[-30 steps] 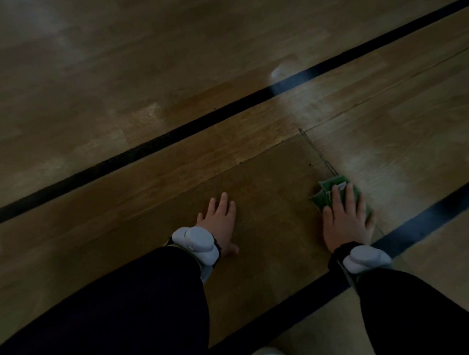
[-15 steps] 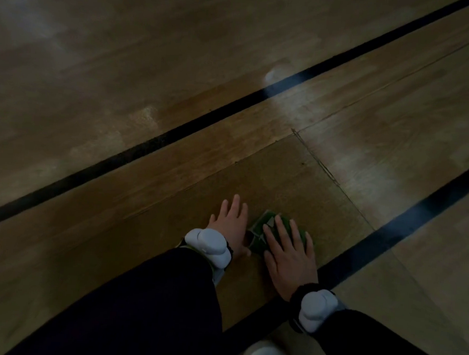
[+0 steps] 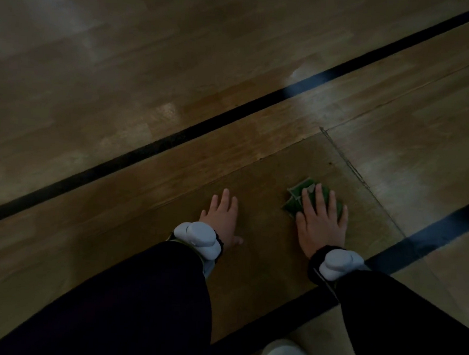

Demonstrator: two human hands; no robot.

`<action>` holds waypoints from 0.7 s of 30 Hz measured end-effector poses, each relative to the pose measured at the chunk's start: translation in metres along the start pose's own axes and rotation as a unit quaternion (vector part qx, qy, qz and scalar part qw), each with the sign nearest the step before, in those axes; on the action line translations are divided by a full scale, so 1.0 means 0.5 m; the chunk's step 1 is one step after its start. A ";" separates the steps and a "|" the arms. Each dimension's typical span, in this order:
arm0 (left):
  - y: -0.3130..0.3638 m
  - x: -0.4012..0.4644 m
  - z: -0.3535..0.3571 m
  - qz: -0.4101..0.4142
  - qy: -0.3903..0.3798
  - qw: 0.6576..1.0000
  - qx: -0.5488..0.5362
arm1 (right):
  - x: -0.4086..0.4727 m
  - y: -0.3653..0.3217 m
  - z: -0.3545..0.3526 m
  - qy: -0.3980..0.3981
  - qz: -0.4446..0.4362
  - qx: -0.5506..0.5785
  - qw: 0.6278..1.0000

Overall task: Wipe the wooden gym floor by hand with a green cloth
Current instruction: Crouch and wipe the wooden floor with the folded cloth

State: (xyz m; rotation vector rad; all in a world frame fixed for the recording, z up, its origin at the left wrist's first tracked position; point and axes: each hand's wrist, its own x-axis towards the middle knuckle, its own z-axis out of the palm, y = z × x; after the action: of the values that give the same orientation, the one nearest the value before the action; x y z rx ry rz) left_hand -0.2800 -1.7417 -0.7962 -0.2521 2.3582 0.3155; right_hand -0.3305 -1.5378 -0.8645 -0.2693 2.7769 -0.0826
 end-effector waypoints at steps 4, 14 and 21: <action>-0.004 0.001 -0.008 -0.006 0.014 0.999 -0.031 | -0.040 -0.058 -0.003 -0.066 -0.126 -0.040 0.989; -0.028 0.007 0.014 -0.006 0.010 0.999 -0.030 | -0.167 -0.173 0.084 -0.110 -0.391 -0.079 0.910; -0.057 -0.001 0.018 -0.029 0.004 0.999 -0.045 | -0.112 -0.187 0.043 -0.107 -0.417 -0.064 0.900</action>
State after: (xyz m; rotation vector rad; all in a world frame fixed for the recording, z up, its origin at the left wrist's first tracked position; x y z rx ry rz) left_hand -0.2662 -1.7664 -0.8067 -0.3637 2.3428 0.3934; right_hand -0.2548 -1.6190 -0.8575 -1.3891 2.2545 -0.0700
